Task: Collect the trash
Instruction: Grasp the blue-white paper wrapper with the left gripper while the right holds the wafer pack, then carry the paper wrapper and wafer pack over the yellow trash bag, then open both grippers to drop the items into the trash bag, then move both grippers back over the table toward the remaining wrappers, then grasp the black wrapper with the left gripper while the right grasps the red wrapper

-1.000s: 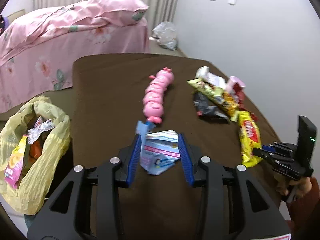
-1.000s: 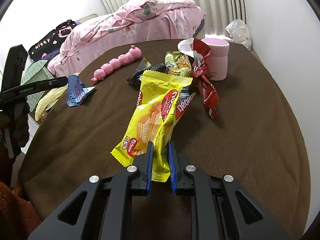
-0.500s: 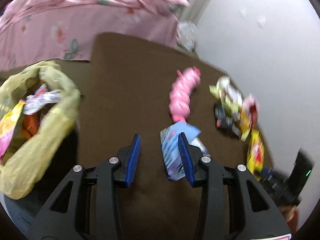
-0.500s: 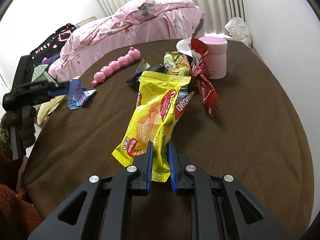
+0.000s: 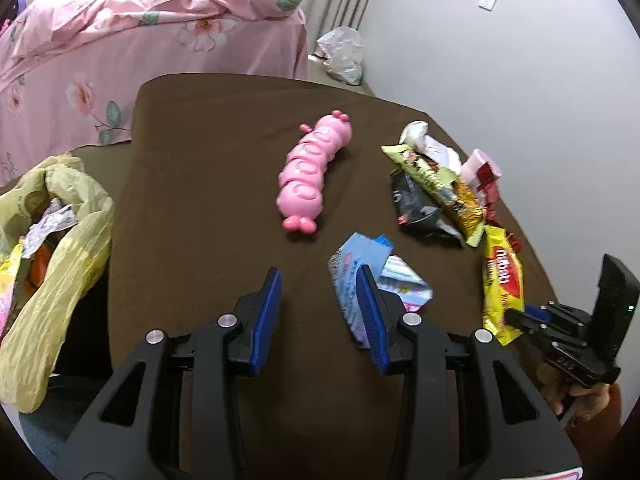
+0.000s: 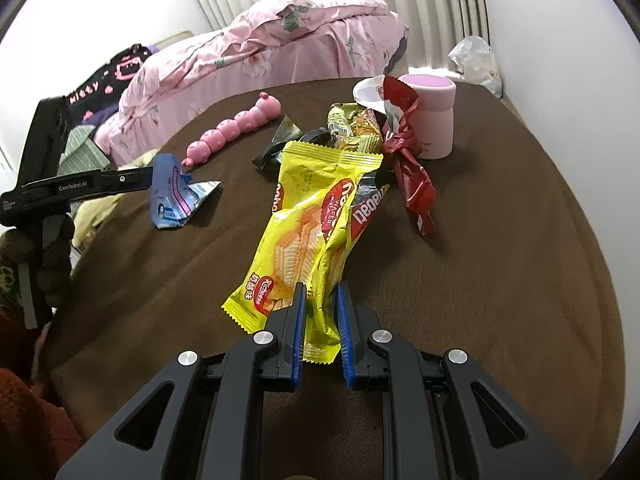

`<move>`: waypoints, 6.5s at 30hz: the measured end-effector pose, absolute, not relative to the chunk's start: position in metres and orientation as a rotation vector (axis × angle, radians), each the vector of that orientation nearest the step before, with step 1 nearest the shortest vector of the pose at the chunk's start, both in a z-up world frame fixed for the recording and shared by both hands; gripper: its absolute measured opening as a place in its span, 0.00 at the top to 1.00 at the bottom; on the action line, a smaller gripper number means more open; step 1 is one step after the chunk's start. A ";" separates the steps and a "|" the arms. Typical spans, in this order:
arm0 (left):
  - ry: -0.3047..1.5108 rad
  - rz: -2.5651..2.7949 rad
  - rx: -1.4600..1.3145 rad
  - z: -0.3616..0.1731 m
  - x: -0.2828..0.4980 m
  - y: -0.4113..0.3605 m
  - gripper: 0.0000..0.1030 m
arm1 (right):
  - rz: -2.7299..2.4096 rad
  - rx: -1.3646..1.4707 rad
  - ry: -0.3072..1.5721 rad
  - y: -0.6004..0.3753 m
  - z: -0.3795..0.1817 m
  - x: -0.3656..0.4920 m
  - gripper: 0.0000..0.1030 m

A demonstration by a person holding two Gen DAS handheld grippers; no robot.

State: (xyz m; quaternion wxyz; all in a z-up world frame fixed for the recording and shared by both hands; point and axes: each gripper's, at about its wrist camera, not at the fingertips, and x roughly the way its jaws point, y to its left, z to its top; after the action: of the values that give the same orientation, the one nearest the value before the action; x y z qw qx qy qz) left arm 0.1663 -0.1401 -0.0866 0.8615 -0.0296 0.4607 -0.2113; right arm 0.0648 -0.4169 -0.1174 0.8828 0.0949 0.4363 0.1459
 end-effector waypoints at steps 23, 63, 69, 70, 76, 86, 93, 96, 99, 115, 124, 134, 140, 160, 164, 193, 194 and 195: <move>0.947 -0.515 0.000 -0.086 0.166 -0.172 0.64 | 0.314 0.216 0.878 -0.411 -0.106 0.081 0.85; 0.878 -0.585 0.078 -0.077 0.152 -0.205 0.97 | 0.232 0.175 0.771 -0.429 -0.070 0.065 0.95; 0.781 -0.502 0.056 -0.037 0.135 -0.168 0.97 | 0.276 0.097 0.692 -0.398 -0.029 0.070 0.95; 0.770 -0.489 0.050 -0.032 0.134 -0.161 0.97 | 0.282 0.086 0.684 -0.393 -0.024 0.071 0.95; 0.703 -0.401 -0.007 -0.006 0.118 -0.101 0.97 | 0.361 0.003 0.635 -0.339 0.007 0.086 0.95; 0.635 -0.106 -0.137 0.008 0.113 0.025 0.97 | 0.528 -0.132 0.588 -0.230 0.043 0.121 0.95; 0.630 0.078 -0.247 -0.009 0.108 0.089 0.97 | 0.623 -0.219 0.584 -0.165 0.048 0.143 0.95; 0.625 0.157 -0.295 -0.016 0.107 0.110 0.97 | 0.660 -0.221 0.603 -0.141 0.045 0.163 0.95; 0.628 0.197 -0.321 -0.025 0.108 0.121 0.97 | 0.705 -0.215 0.636 -0.117 0.036 0.183 0.95; 0.840 0.248 -0.351 -0.108 0.137 0.127 0.96 | 0.853 -0.305 1.009 -0.010 -0.090 0.271 0.95; 0.866 0.181 -0.420 -0.120 0.151 0.126 0.96 | 0.834 -0.301 1.020 -0.018 -0.096 0.273 0.95; 0.747 0.217 -0.505 -0.088 0.140 0.137 0.72 | 0.868 -0.253 0.966 -0.027 -0.082 0.269 0.93; 0.646 0.247 -0.477 -0.048 0.129 0.135 0.57 | 0.869 -0.235 0.912 -0.049 -0.060 0.251 0.66; 0.687 -0.257 -0.228 -0.026 0.145 -0.057 0.54 | 0.412 -0.030 0.760 -0.334 -0.027 0.152 0.44; 0.748 -0.427 -0.156 -0.041 0.158 -0.117 0.54 | 0.283 -0.066 0.753 -0.377 -0.035 0.135 0.44; 1.035 -0.487 -0.001 -0.103 0.187 -0.208 0.65 | 0.152 0.115 0.795 -0.444 -0.085 0.124 0.51; 1.033 -0.487 -0.005 -0.100 0.183 -0.201 0.65 | 0.159 0.124 0.799 -0.444 -0.086 0.129 0.53; 1.031 -0.487 -0.005 -0.099 0.179 -0.197 0.65 | 0.163 0.131 0.804 -0.444 -0.087 0.134 0.56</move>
State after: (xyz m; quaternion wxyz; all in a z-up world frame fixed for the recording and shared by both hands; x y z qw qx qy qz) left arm 0.1790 -0.1972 -0.0993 0.8420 -0.0022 0.4878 -0.2304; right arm 0.1339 -0.4440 -0.0867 0.9149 0.0635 0.3907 0.0791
